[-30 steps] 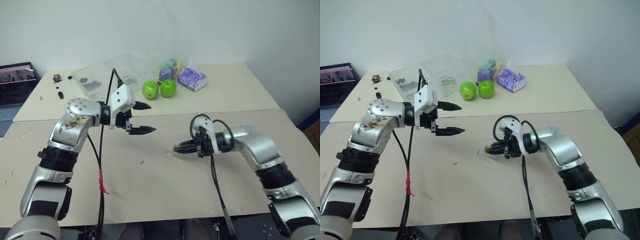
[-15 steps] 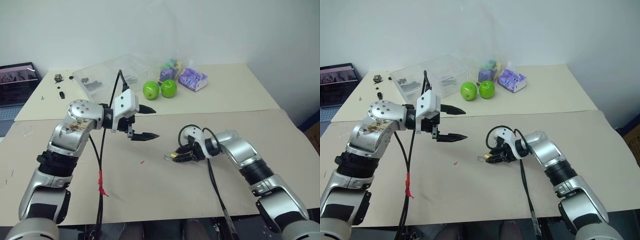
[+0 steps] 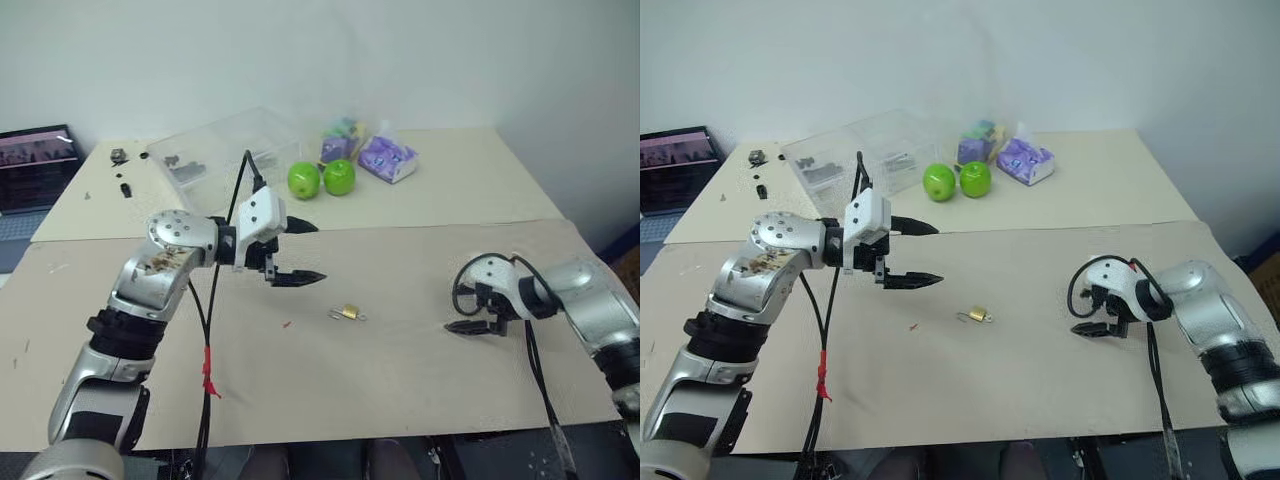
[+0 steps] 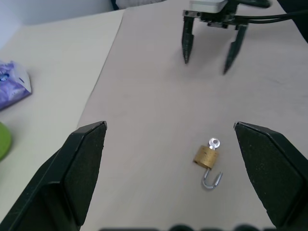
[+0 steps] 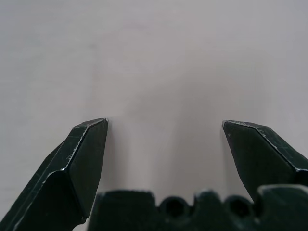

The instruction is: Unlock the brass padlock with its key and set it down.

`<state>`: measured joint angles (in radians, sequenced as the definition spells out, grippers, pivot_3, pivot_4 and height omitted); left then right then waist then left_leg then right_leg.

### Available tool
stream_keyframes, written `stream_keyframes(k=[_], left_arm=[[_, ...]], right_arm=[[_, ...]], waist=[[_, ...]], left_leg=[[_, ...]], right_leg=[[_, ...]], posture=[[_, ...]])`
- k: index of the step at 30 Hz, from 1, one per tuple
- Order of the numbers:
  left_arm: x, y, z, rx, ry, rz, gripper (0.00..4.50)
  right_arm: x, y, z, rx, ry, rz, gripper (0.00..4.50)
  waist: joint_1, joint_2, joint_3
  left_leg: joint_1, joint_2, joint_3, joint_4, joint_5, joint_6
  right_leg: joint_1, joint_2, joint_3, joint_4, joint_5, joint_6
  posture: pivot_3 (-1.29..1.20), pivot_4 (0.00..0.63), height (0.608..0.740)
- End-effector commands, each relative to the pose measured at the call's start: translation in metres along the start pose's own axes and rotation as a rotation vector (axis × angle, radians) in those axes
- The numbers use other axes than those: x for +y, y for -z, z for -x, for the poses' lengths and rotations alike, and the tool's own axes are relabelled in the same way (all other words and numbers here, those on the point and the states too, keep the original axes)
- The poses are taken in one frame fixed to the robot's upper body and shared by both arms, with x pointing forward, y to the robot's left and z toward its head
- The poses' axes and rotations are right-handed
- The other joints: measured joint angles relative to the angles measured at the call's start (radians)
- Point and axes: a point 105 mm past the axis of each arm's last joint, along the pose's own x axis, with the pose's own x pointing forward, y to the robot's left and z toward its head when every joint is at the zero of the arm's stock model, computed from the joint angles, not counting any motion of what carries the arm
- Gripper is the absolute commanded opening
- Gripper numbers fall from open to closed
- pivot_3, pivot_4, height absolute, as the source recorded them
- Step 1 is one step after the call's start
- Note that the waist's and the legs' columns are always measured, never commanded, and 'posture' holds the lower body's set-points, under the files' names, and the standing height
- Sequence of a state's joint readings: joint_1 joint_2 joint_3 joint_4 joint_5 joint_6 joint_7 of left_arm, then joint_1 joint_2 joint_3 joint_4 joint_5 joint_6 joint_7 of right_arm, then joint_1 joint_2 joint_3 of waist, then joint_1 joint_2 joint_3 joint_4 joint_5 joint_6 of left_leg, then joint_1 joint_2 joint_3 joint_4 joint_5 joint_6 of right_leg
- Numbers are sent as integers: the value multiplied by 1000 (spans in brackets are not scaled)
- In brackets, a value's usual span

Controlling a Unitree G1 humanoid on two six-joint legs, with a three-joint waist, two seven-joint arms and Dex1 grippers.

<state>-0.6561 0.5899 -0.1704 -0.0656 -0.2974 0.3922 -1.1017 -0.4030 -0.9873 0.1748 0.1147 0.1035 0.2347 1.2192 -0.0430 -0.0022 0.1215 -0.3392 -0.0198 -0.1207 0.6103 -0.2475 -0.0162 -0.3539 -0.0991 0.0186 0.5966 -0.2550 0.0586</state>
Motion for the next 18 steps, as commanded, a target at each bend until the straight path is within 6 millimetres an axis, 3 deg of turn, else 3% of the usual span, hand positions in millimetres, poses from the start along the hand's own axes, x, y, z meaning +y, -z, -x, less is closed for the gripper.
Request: stream_keyframes(k=[1, 6, 12, 18], left_arm=[[-4, -1, 6, -15, -39, -17, 4500], [-4, 2, 7, -29, -69, 48, 4500], [3, -3, 10, -48, -148, 130, 4500], [9, -4, 13, -62, -224, 160, 4500]], right_arm=[[15, -46, 24, -150, 53, 139, 4473], [28, -70, 32, -265, 86, 91, 4473], [19, -71, 34, -358, 181, -73, 4473], [12, -82, 37, -423, 214, -132, 4473]], waist=[[0, 0, 0], [7, 0, 0], [22, 0, 0], [31, 0, 0]], left_leg=[[0, 1, 0, 0, 0, 0], [0, 1, 0, 2, -1, 2], [1, 1, 0, 1, -1, 2], [0, 1, 0, 1, -1, 2]], right_leg=[[0, 0, 0, 0, 0, 0], [1, 1, 1, 0, 0, 0], [2, 1, 0, -1, 0, 0], [1, 1, 1, -1, 0, -1]], posture=[[0, 150, 740], [0, 150, 740], [0, 150, 740], [0, 150, 740]])
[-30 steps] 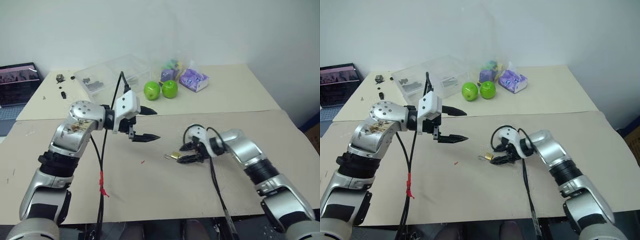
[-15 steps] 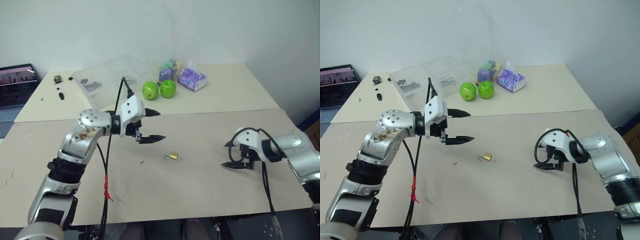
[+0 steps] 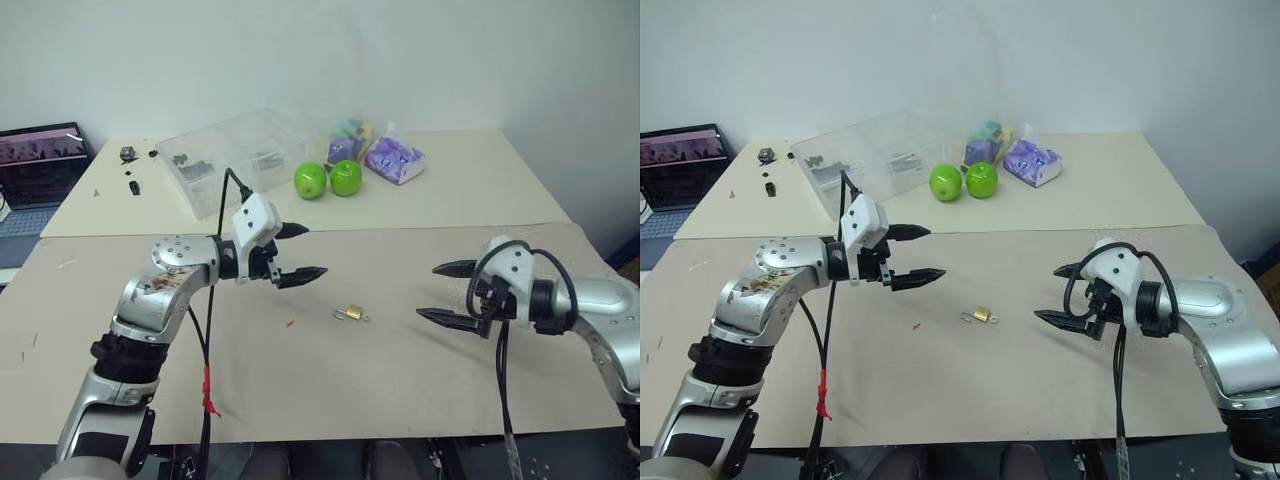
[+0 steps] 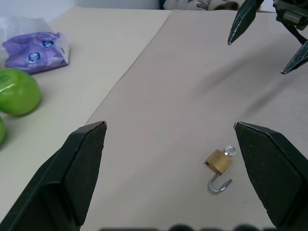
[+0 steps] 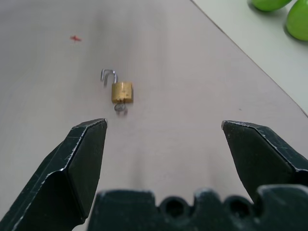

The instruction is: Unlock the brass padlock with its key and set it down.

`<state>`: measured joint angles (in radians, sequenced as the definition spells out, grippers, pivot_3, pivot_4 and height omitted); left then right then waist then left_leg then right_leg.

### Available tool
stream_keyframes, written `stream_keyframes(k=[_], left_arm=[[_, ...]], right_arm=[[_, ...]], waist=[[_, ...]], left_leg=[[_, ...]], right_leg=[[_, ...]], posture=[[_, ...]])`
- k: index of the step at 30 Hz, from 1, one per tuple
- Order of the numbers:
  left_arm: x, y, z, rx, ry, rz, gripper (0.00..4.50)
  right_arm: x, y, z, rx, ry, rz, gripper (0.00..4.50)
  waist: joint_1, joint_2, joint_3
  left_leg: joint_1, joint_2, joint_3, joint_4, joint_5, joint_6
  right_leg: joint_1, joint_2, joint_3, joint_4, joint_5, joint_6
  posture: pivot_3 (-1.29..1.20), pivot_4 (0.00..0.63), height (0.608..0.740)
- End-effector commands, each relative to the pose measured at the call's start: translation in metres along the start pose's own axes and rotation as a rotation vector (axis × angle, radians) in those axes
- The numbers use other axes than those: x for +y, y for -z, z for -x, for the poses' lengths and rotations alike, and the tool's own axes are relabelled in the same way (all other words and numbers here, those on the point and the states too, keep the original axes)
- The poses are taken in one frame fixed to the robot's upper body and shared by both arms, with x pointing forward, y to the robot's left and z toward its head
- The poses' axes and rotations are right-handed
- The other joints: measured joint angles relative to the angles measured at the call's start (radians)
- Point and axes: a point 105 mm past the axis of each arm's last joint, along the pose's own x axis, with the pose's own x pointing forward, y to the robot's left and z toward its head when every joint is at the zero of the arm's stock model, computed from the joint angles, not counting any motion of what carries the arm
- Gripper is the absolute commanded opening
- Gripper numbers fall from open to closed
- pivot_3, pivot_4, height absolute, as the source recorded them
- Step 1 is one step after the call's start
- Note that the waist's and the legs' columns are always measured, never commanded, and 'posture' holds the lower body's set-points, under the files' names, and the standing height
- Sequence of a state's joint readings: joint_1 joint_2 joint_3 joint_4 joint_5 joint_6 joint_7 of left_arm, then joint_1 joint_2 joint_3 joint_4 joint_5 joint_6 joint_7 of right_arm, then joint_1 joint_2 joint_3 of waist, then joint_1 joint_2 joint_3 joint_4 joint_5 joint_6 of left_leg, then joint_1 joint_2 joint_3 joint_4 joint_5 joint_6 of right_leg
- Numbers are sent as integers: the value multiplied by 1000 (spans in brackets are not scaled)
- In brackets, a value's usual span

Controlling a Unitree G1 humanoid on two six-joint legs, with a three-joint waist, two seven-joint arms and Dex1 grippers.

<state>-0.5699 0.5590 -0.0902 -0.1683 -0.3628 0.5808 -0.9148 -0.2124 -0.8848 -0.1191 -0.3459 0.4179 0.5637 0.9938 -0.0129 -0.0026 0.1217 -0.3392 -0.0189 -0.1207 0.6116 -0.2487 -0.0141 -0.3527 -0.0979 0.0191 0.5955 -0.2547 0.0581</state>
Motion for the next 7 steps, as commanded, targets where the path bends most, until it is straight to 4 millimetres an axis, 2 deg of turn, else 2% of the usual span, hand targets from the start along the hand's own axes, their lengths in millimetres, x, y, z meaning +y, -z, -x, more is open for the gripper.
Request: stream_keyframes(k=[1, 7], left_arm=[[4, -13, 4, -44, -52, -22, 4500], [4, -10, 3, -38, -83, -26, 4500]], right_arm=[[-6, -20, 5, -61, 41, 24, 4473], [-8, -25, -3, -80, 51, 0, 4473]], waist=[[0, 0, 0], [-1, 0, 0]], left_leg=[[0, 0, 0, 0, 0, 0], [0, 0, 0, -1, 0, 0]], right_leg=[[0, 0, 0, 0, 0, 0], [0, 0, 0, 0, 0, 0]], posture=[[0, 150, 740], [0, 150, 740]])
